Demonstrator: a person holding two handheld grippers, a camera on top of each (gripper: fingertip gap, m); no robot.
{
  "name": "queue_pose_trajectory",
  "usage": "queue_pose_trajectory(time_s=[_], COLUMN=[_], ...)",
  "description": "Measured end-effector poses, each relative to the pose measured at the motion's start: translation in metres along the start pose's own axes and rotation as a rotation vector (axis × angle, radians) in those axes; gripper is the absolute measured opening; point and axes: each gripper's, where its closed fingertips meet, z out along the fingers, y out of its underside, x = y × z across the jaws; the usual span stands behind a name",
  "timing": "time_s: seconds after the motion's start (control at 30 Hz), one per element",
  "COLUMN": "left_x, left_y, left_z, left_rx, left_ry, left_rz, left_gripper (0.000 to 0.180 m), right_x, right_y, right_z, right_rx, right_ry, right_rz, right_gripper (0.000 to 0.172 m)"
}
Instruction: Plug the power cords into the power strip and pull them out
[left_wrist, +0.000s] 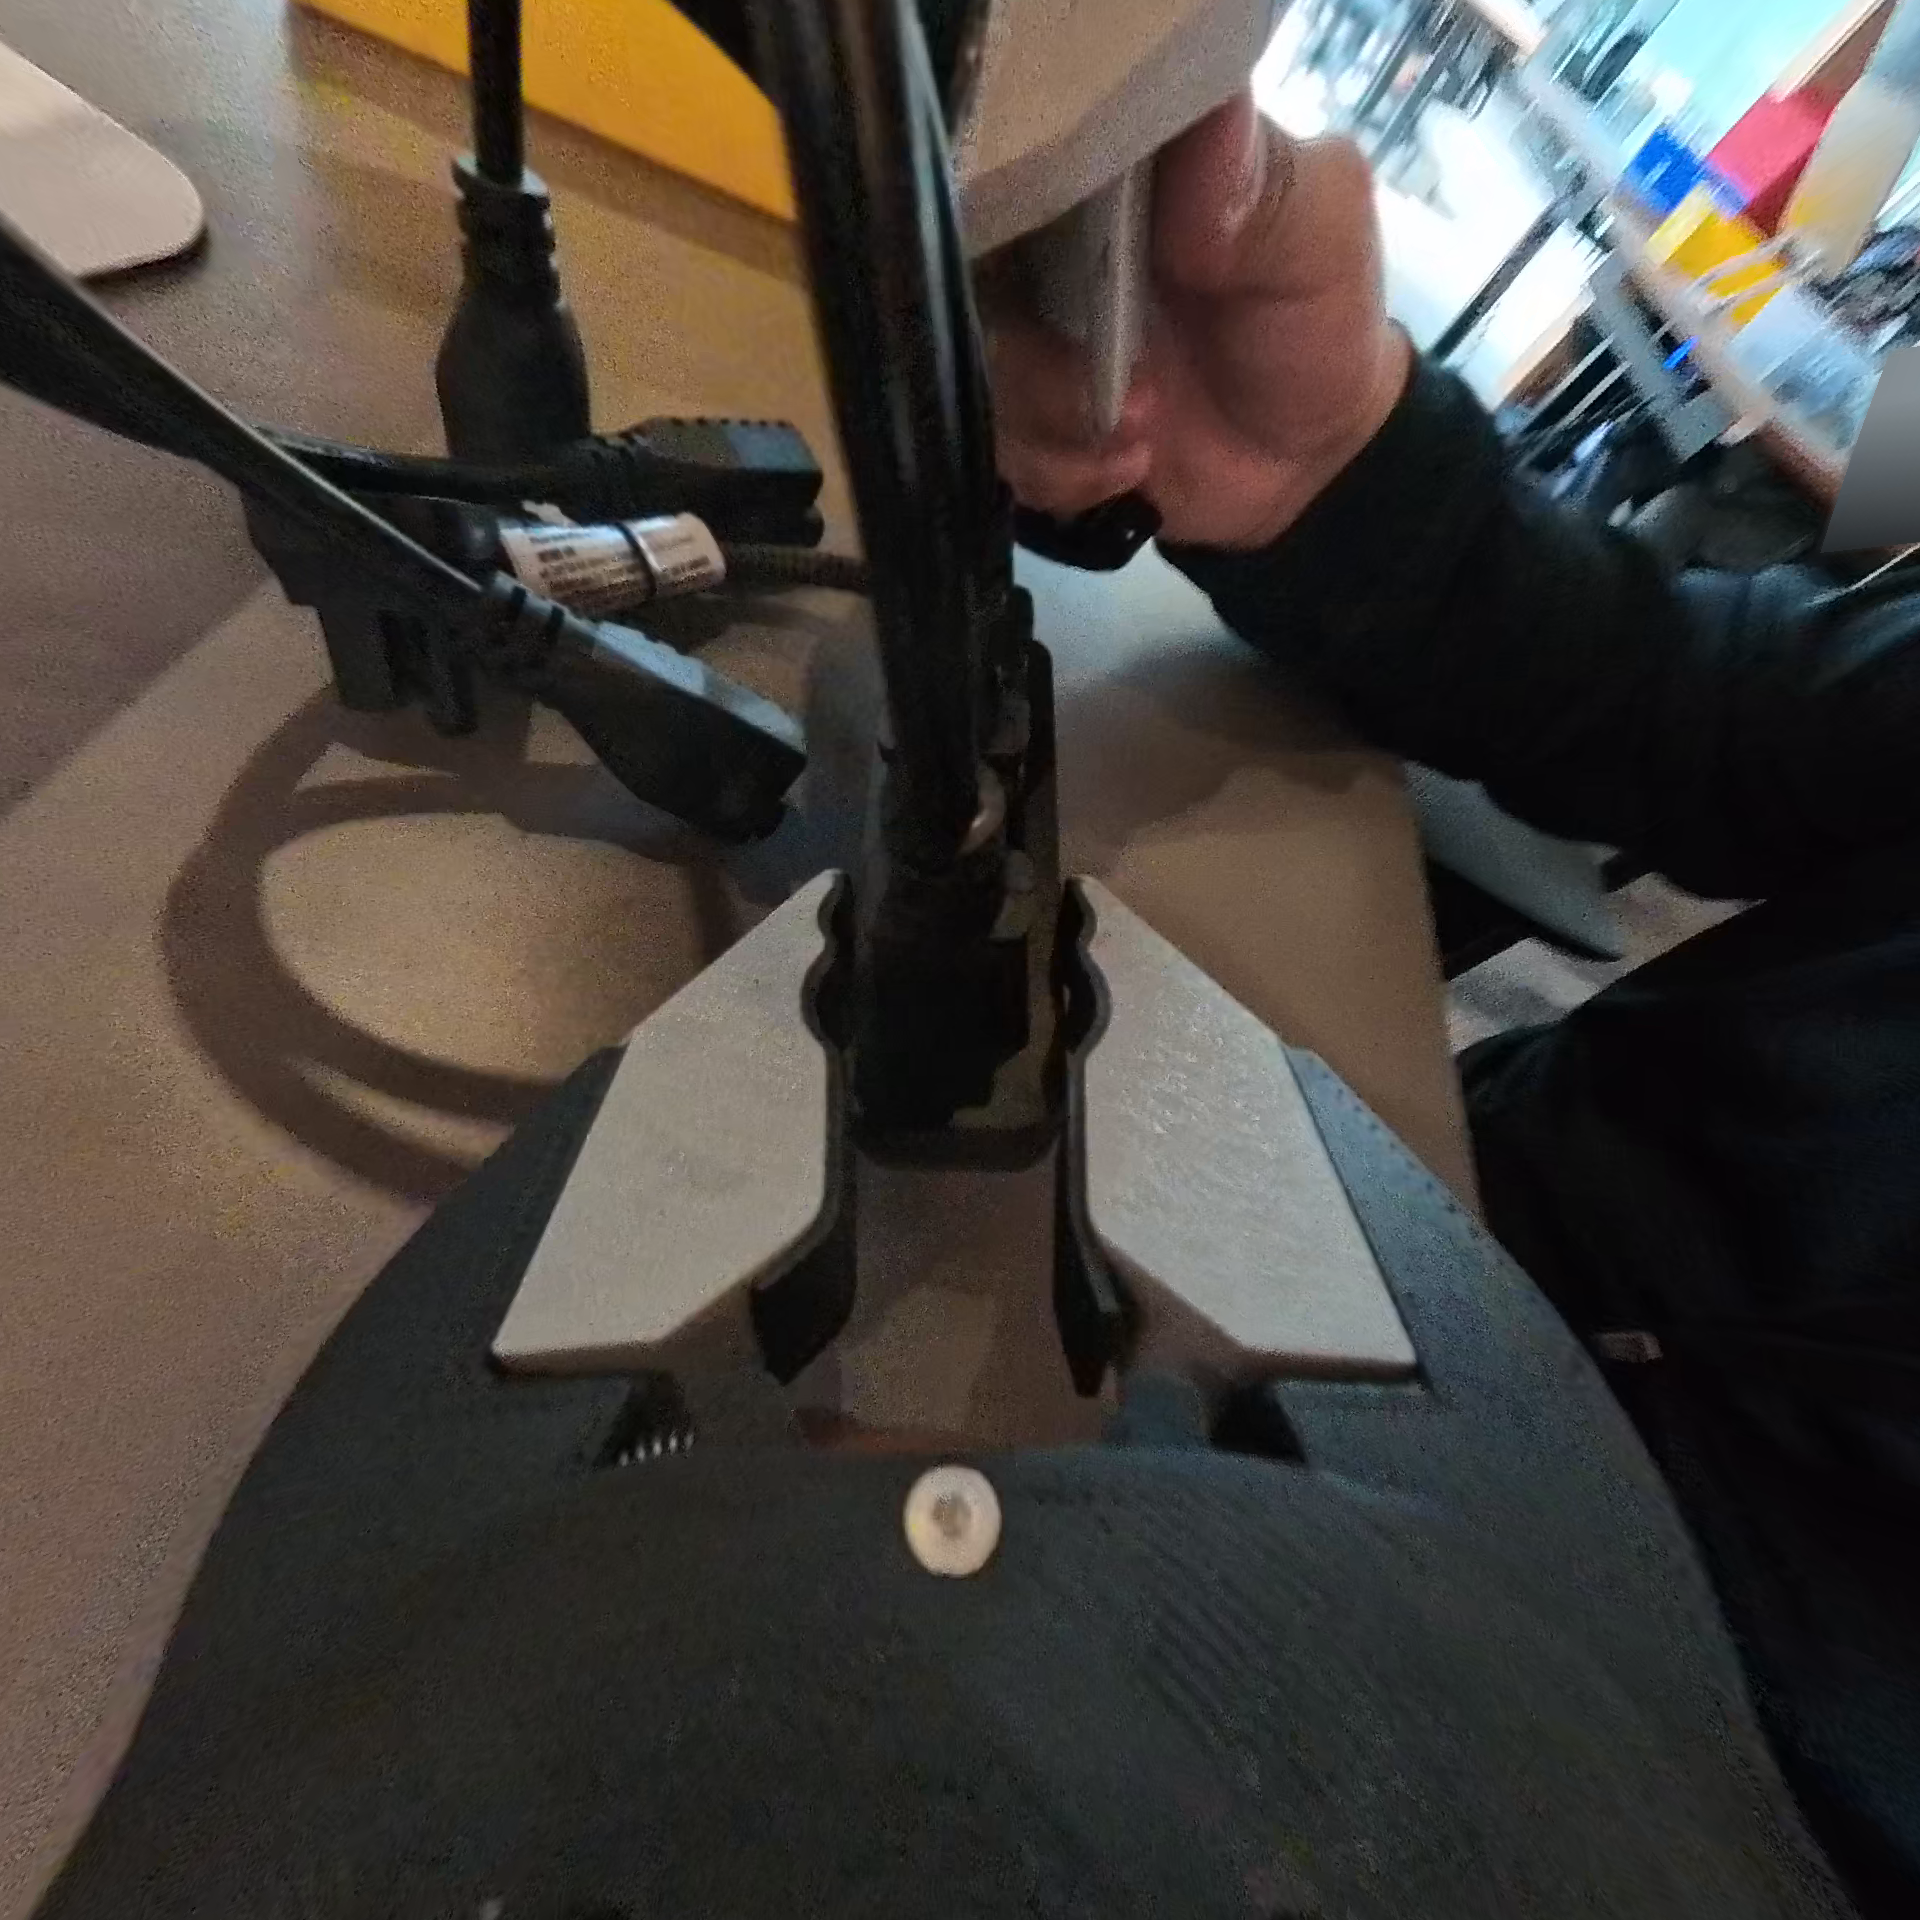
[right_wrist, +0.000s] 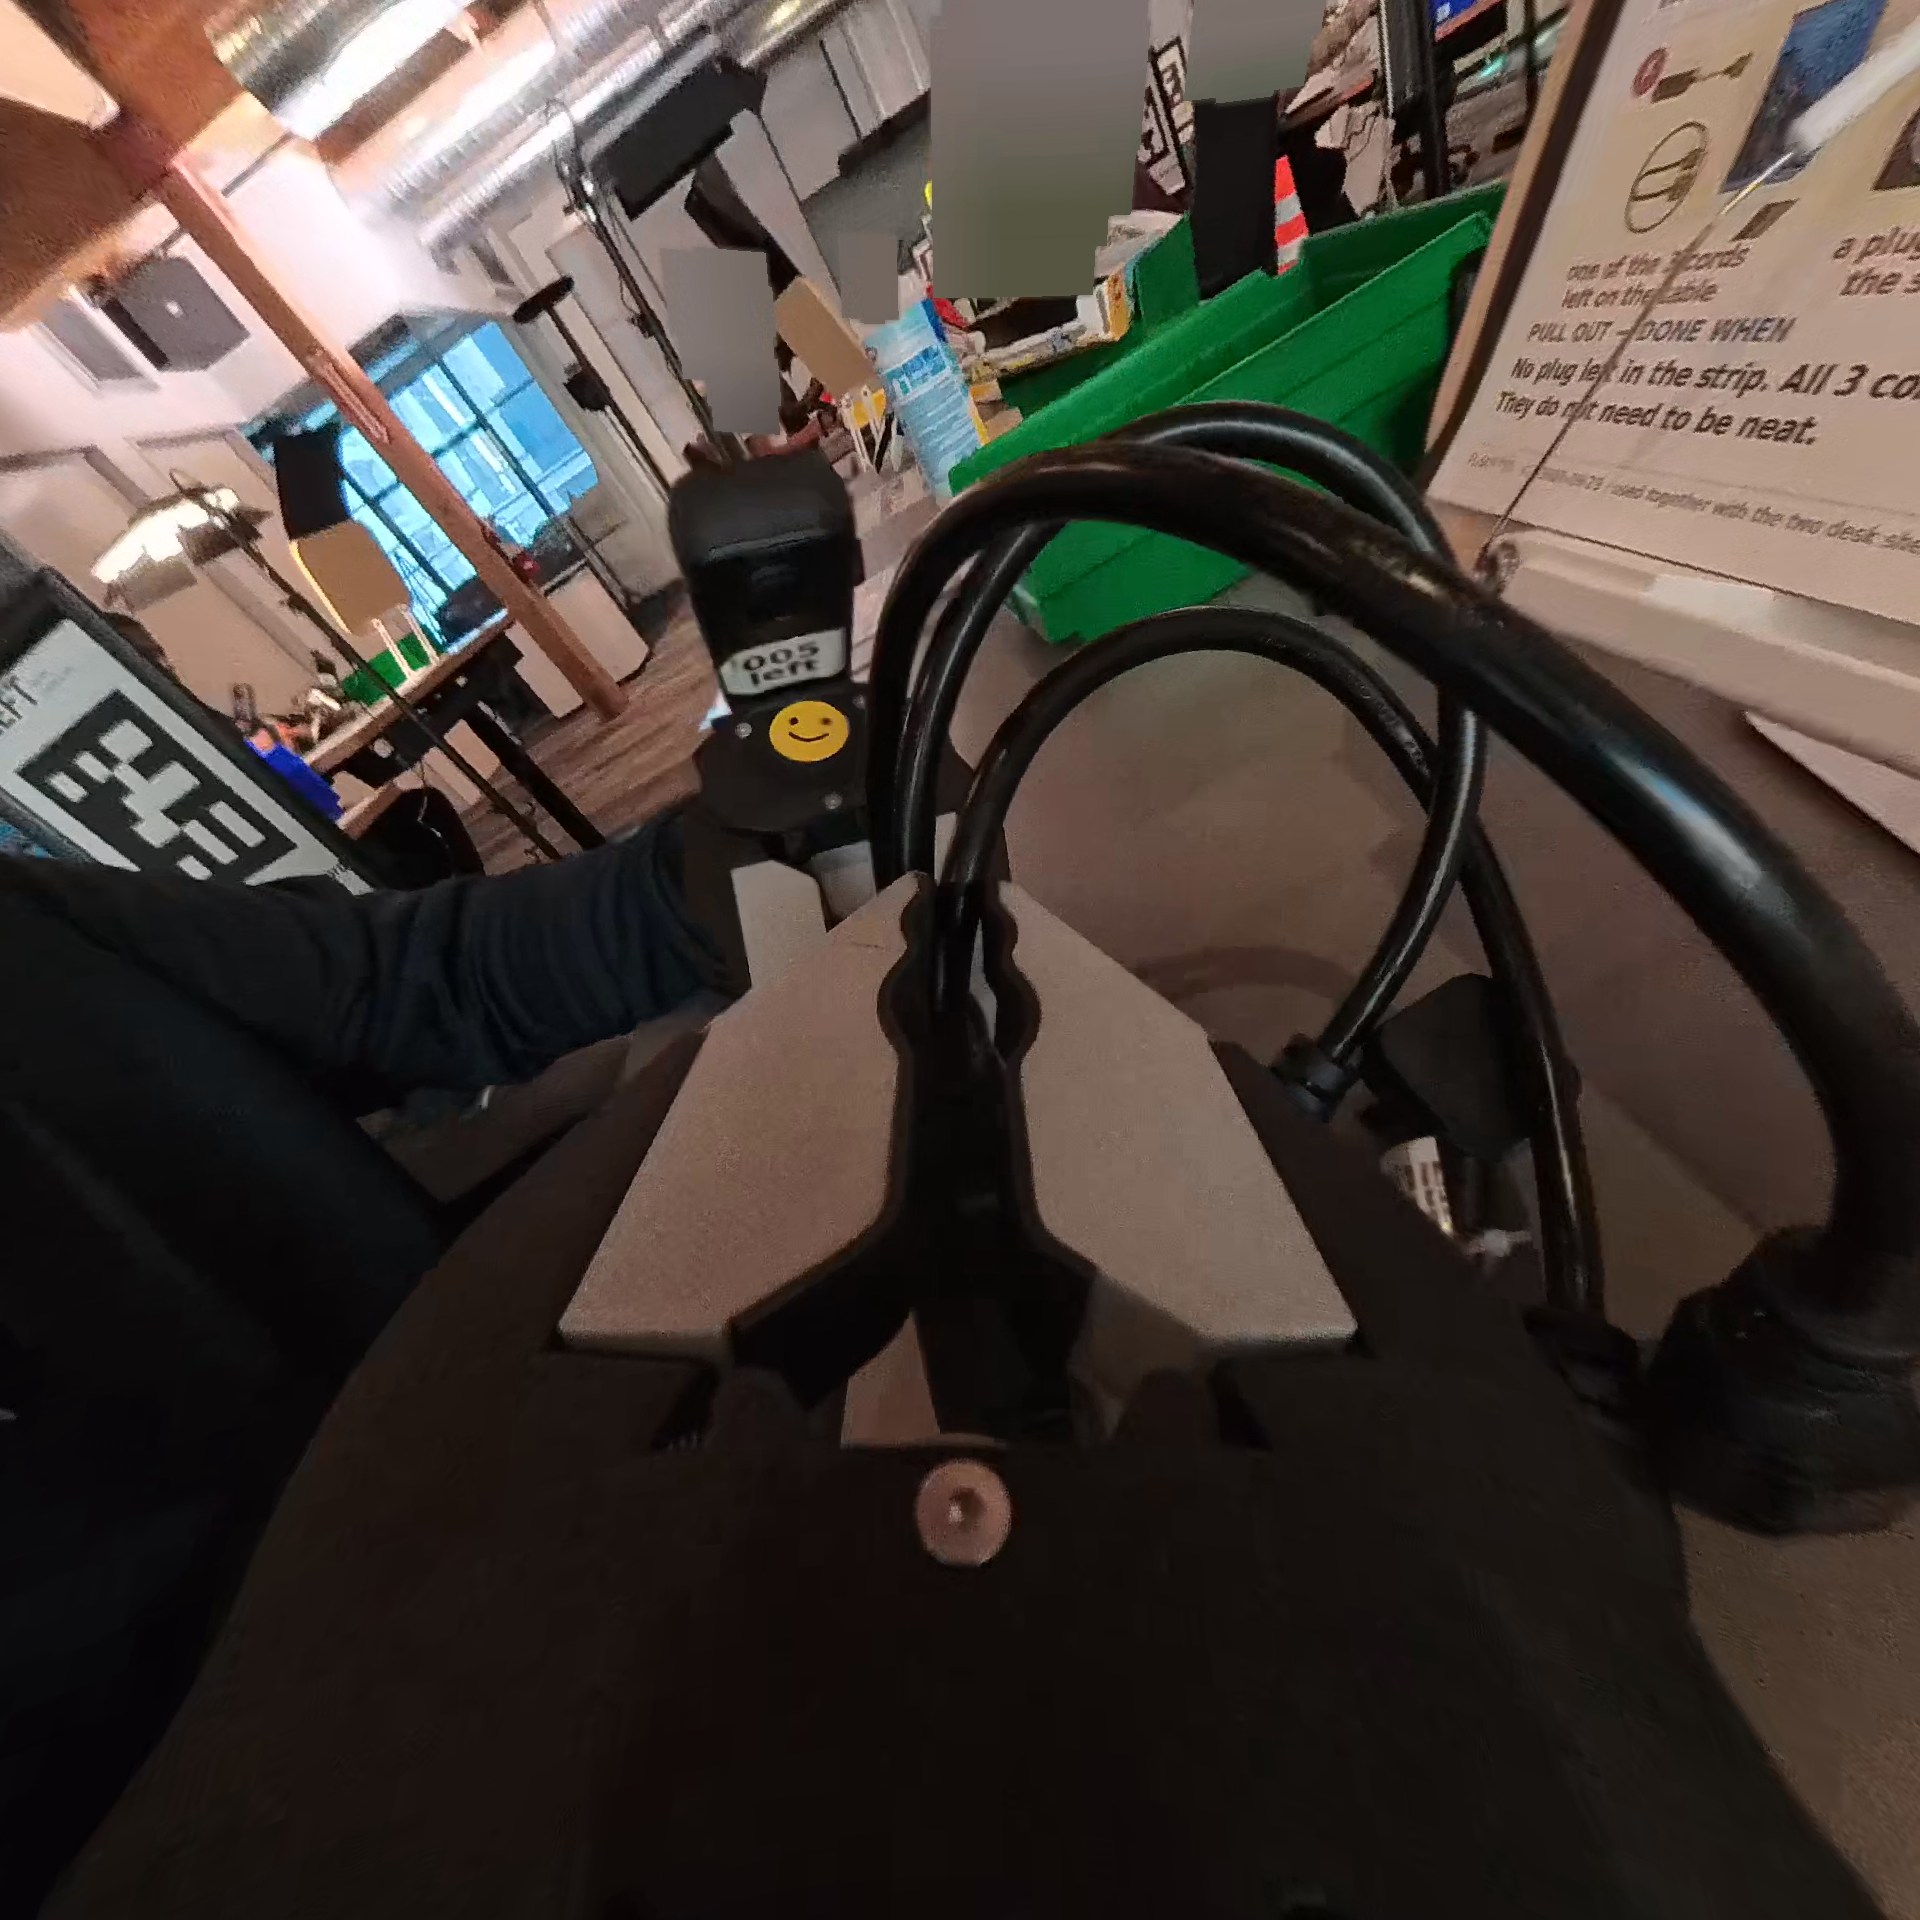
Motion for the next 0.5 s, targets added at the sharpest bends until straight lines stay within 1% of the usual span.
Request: queue_pose_trajectory(time_s=[0.07, 0.13, 0.27, 0.43, 0.5], left_x=[0.0029, 0.0011, -0.0013, -0.0053, -0.0063], left_y=[-0.0081, -0.0081, -0.0066, -0.0068, -0.0067], left_z=[-0.0062, -0.0069, -0.0079, -0.0075, -0.0072], left_rx=[0.063, 0.069, 0.061, 0.066, 0.062], left_ry=[0.081, 0.097, 0.088, 0.063, 0.046], left_rz=[-0.094, -0.129, -0.134, -0.128, -0.093], left_gripper=[0.038, 0.034, 0.033, 0.032, 0.032], right_x=[0.0017, 0.0015, 0.0016, 0.0033, 0.0019], right_y=[-0.0049, -0.0033, -0.0007, -0.0005, 0.0008], right_z=[-0.0058, -0.0079, -0.0066, -0.0075, -0.0076], right_rx=[0.03, 0.024, 0.007, 0.016, 0.003], right_ry=[-0.015, -0.025, -0.011, -0.024, -0.024], right_rz=[0.032, 0.03, 0.012, 0.034, 0.012], right_gripper=[0.007, 0.007, 0.007, 0.008, 0.008])
